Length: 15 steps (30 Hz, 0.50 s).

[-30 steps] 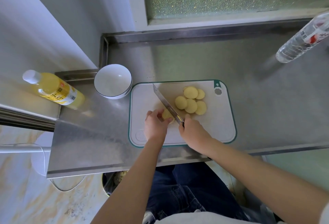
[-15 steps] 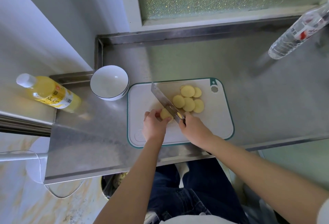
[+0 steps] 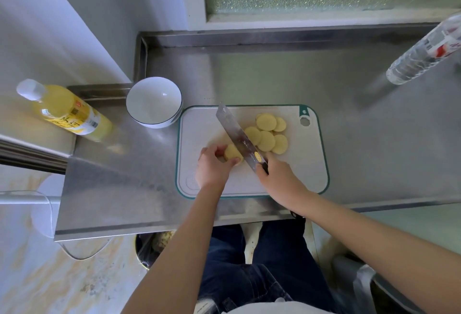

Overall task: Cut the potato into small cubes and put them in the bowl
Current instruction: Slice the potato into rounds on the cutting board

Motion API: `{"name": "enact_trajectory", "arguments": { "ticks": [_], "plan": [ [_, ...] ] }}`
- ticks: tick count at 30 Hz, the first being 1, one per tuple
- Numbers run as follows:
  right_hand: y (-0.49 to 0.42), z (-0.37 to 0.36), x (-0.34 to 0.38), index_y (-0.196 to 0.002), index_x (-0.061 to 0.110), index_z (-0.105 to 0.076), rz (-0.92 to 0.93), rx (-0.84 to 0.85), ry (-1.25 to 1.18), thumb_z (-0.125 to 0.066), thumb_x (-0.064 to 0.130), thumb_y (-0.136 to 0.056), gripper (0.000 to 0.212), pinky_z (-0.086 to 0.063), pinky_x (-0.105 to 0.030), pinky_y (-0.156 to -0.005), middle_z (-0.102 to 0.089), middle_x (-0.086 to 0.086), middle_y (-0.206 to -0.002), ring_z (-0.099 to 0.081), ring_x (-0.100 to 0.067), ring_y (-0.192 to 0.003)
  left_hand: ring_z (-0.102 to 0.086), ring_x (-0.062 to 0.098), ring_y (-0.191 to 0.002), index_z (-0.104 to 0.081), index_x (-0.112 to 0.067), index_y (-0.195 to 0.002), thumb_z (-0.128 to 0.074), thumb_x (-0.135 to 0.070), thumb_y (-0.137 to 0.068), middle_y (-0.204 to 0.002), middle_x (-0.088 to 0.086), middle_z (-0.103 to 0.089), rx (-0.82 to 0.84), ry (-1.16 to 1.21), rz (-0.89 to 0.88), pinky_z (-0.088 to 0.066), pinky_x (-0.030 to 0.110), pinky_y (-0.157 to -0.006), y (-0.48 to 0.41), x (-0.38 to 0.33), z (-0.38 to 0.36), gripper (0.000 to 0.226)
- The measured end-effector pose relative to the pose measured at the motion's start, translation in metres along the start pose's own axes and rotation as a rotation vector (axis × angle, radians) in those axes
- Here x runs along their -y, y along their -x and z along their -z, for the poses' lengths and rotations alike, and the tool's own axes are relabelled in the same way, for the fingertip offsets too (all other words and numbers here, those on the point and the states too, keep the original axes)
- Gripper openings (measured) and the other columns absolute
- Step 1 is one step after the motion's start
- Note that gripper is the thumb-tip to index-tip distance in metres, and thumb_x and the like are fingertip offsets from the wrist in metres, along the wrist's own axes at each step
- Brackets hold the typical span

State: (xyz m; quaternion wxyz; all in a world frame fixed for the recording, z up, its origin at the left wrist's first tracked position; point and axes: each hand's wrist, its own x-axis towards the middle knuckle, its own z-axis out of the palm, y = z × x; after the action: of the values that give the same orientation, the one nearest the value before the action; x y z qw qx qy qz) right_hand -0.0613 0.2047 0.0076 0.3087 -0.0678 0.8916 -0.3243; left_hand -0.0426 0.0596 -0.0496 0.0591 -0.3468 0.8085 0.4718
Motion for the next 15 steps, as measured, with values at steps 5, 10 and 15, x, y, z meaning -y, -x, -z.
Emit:
{"name": "enact_trajectory", "arguments": {
  "ticks": [5, 10, 15],
  "plan": [
    [0.0008, 0.0002, 0.0000, -0.091, 0.005, -0.048, -0.012, 0.045, 0.040, -0.039, 0.022, -0.097, 0.020, -0.032, -0.023, -0.052, -0.054, -0.008, -0.077, -0.045, -0.017, -0.062, -0.058, 0.014, -0.089, -0.062, -0.022, -0.106, -0.076, -0.030, -0.074, -0.104, -0.004, -0.060, -0.031, 0.019, 0.003, -0.043, 0.025, -0.073, 0.0034, 0.0014, -0.0009, 0.036],
    [-0.0010, -0.0006, 0.0018, -0.070, 0.018, -0.034, -0.048, 0.077, 0.075, -0.037, 0.022, -0.097, 0.028, -0.027, -0.025, -0.047, -0.042, 0.000, -0.065, -0.039, -0.012, -0.054, -0.060, 0.014, -0.087, -0.065, -0.019, -0.100, -0.069, -0.024, -0.080, -0.103, 0.000, -0.066, -0.070, 0.068, 0.021, -0.045, 0.024, -0.074, 0.0017, 0.0025, -0.0026, 0.021],
    [-0.0038, -0.0036, 0.0085, -0.070, 0.017, -0.032, -0.071, 0.082, 0.124, -0.037, 0.020, -0.098, 0.028, -0.025, -0.023, -0.045, -0.039, 0.001, -0.064, -0.038, -0.012, -0.053, -0.062, 0.019, -0.089, -0.068, -0.016, -0.097, -0.070, -0.018, -0.079, -0.100, 0.002, -0.067, -0.087, 0.080, 0.049, -0.048, 0.026, -0.075, -0.0006, 0.0029, -0.0046, 0.018]
  ]
}}
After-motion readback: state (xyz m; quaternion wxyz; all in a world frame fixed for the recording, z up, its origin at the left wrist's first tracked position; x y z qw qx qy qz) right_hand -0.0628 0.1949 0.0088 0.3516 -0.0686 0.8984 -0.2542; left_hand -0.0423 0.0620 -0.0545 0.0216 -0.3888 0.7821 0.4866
